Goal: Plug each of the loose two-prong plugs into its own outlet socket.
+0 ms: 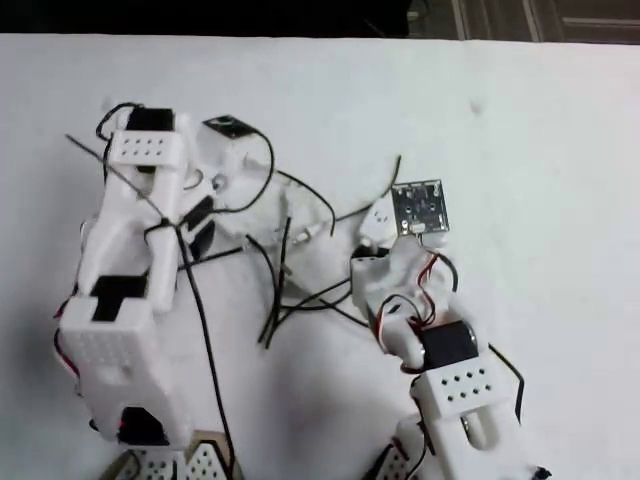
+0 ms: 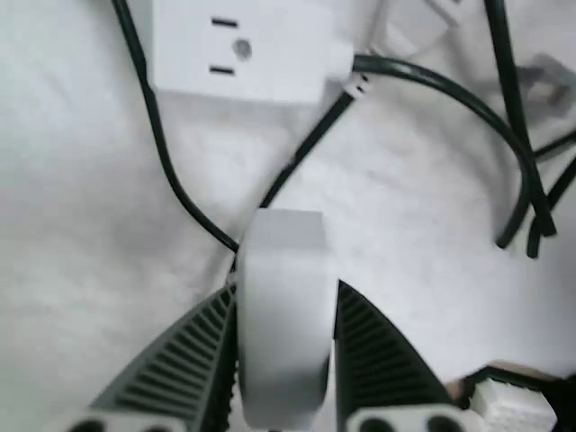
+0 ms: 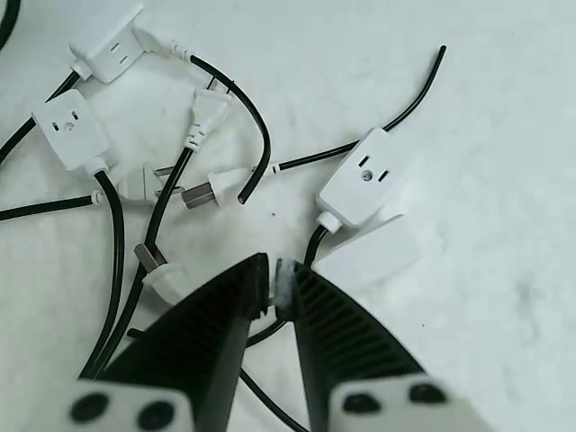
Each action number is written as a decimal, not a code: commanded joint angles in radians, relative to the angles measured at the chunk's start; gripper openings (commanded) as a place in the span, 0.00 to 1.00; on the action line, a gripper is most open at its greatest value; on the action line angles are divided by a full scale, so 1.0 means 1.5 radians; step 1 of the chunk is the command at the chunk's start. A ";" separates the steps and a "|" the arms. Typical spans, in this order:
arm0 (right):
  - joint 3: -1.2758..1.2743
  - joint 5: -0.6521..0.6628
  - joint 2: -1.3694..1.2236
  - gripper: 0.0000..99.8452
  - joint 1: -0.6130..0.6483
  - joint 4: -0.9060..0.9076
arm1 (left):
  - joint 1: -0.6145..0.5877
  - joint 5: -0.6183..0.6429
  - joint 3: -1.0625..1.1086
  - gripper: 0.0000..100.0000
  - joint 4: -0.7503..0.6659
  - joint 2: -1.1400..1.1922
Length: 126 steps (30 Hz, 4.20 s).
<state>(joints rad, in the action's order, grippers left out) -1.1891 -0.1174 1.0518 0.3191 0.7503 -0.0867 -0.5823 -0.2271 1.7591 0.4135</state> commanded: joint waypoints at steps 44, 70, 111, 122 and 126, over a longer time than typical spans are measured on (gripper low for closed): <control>0.008 0.006 0.008 0.02 -0.005 -0.013 | -0.023 0.021 0.615 0.27 -0.398 -0.452; 0.007 0.006 0.008 0.02 -0.005 -0.013 | -0.019 -0.195 0.702 0.27 -0.510 -0.449; 0.009 0.090 0.008 0.02 -0.005 -0.008 | 0.015 -0.006 0.501 0.20 -0.243 -0.494; 0.044 0.176 0.008 0.02 -0.004 0.098 | -0.005 0.044 0.722 0.15 -0.262 -0.907; 0.058 0.210 0.007 0.03 0.028 0.165 | -0.056 0.103 0.843 0.20 -0.319 -1.005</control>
<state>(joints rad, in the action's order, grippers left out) -1.1584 0.1665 1.0518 0.3222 0.9390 -0.1066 -0.5010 0.8976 1.3617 -0.9429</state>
